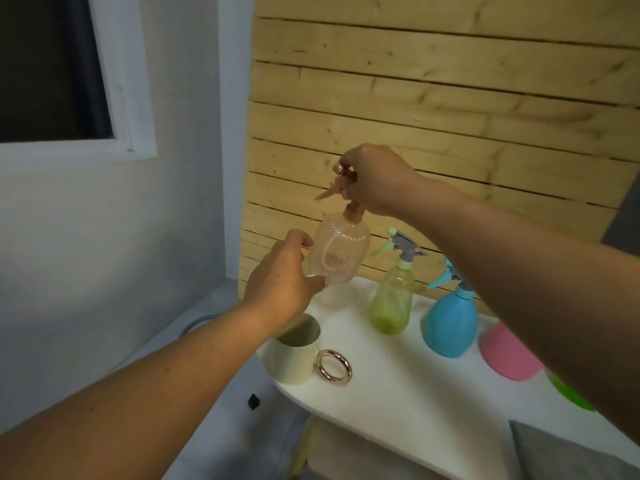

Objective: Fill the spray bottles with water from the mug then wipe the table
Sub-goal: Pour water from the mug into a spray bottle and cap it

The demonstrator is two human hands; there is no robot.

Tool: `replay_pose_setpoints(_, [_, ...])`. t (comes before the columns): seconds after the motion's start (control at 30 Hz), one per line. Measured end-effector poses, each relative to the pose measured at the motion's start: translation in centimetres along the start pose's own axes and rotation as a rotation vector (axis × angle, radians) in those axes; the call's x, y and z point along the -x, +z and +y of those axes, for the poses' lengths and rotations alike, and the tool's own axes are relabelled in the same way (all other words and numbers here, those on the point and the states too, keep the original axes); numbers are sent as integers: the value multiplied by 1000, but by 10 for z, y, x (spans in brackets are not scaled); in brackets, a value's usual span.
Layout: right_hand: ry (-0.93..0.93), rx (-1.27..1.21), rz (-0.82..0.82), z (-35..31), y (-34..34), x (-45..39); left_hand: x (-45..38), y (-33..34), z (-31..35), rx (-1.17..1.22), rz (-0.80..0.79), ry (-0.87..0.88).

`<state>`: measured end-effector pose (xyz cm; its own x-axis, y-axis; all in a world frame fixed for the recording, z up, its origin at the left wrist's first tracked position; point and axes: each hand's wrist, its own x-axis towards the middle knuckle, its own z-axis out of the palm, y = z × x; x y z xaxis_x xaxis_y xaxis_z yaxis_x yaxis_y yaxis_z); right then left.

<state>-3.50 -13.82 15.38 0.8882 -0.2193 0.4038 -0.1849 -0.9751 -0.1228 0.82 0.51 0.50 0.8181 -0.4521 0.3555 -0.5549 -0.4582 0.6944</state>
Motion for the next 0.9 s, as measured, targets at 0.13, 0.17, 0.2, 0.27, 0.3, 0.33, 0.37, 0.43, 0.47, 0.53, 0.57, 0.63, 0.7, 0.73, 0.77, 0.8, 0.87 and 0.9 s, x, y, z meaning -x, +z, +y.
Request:
replay_pose_setpoints(0.13, [-19,-15,33,-20,-48,38,33,-16,20,20,37,10])
replay_pose_setpoints(0.17, [-23,-30,29,-22,-54,47,41,-17,22,14,41,16])
replay_pose_setpoints(0.2, [-24,-51,24,-26,-61,58,53,-21,26,9,44,22])
replay_pose_setpoints(0.27, [-29,-81,16,-31,-68,82,76,-26,34,3,51,35])
replay_pose_setpoints(0.3, [-31,-101,9,-34,-70,97,90,-28,37,-6,49,42])
replay_pose_setpoints(0.33, [-25,-129,1,-36,-69,108,99,-28,37,-9,40,47])
replay_pose_setpoints(0.37, [-18,-160,-8,-37,-67,118,109,-28,38,-10,29,49])
replay_pose_setpoints(0.43, [7,-242,-45,-40,-58,144,133,-27,38,-7,-2,36])
replay_pose_setpoints(0.47, [29,-307,-68,-39,-52,154,141,-24,36,-2,-18,23])
replay_pose_setpoints(0.53, [65,-390,-94,-40,-39,176,162,-23,33,10,-48,-5])
replay_pose_setpoints(0.57, [83,-406,-96,-40,-32,187,170,-21,30,17,-71,-11])
replay_pose_setpoints(0.63, [105,-467,-107,-40,-18,208,189,-21,22,32,-112,-8])
replay_pose_setpoints(0.7, [121,-511,-80,-38,-5,227,203,-19,12,41,-138,15])
replay_pose_setpoints(0.73, [136,-541,-68,-39,3,238,212,-19,6,29,-149,22])
replay_pose_setpoints(0.77, [160,-579,-59,-37,10,247,217,-20,1,16,-160,33])
replay_pose_setpoints(0.8, [196,-612,-69,-35,17,257,222,-20,-4,2,-175,40])
replay_pose_setpoints(0.87, [296,-600,-122,-30,31,274,233,-21,-13,-9,-205,61])
replay_pose_setpoints(0.9, [353,-576,-175,-27,38,281,240,-20,-18,-4,-225,73])
